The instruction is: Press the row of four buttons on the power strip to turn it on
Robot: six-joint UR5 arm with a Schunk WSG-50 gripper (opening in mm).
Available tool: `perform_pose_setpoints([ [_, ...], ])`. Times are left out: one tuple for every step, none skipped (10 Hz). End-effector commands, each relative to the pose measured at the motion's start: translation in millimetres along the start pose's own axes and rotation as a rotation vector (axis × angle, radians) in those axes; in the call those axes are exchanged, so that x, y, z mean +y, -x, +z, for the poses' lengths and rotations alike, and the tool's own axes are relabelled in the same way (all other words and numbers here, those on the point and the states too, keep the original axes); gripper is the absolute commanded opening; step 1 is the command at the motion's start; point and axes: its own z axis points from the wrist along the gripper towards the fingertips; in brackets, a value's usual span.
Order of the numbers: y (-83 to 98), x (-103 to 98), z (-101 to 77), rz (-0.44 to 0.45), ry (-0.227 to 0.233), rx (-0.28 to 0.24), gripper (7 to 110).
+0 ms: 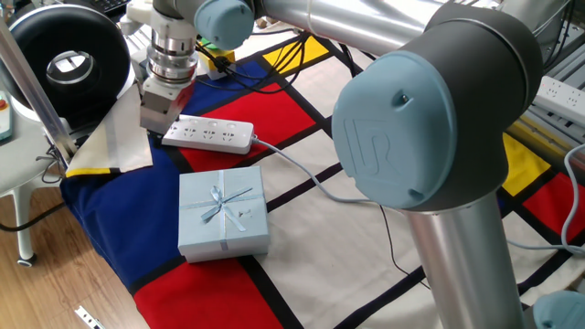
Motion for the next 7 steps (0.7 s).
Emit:
perform_pose_setpoints([
  [-1.9, 2, -19.8, 0.003, 0.021, 0.018, 88],
  [-0.1, 2, -32.4, -0.003, 0.032, 0.031, 88],
  [4.9, 7, -38.3, 0.009, 0.046, 0.026, 88],
  [7.7, 9, -40.7, 0.016, 0.048, 0.029, 88],
  [8.5, 8, -44.1, 0.024, 0.046, 0.038, 88],
  [9.9, 7, -51.4, 0.027, 0.048, 0.046, 88],
  [11.4, 5, -62.1, 0.027, 0.054, 0.056, 88],
])
